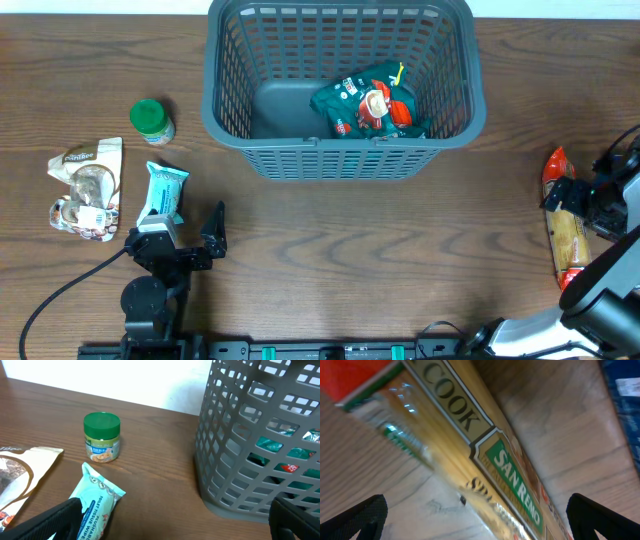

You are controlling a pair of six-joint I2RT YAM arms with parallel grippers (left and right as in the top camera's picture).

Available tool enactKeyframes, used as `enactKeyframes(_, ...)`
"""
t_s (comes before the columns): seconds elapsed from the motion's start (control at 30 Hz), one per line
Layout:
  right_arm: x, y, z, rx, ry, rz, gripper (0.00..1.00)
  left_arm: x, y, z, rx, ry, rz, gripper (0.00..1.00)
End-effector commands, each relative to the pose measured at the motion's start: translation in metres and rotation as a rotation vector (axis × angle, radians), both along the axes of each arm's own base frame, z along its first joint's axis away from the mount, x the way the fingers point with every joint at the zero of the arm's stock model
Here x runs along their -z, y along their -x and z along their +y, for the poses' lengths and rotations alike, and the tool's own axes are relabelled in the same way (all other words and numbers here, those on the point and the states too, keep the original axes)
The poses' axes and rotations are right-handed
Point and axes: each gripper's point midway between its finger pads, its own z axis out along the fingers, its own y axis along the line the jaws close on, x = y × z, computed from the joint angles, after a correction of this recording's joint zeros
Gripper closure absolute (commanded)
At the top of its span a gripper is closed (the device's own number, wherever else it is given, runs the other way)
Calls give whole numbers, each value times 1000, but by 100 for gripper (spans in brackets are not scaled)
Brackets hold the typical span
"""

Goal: Pack container
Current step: 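Move the right gripper to the spaghetti pack and grasp it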

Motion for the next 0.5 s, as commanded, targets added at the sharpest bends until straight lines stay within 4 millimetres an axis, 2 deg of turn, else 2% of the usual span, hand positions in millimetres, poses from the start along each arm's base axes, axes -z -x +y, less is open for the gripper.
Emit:
enactKeyframes(0.0,18,2,1,-20,-16,51,1,12,0,1,-2,-6,25,1)
enactKeyframes(0.23,45,7,5,-8,-63,114,1,12,0,1,-2,-6,25,1)
enactKeyframes(0.3,47,7,4,9,-63,115,7,12,0,1,-2,-6,25,1)
enactKeyframes(0.37,48,4,3,14,-60,104,18,12,0,1,-2,-6,25,1)
enactKeyframes(0.4,49,3,2,18,-57,100,28,12,0,1,-2,-6,25,1)
enactKeyframes(0.43,49,3,2,20,-55,97,41,12,0,1,-2,-6,25,1)
enactKeyframes(0.47,49,2,2,20,-58,94,64,12,0,1,-2,-6,25,2)
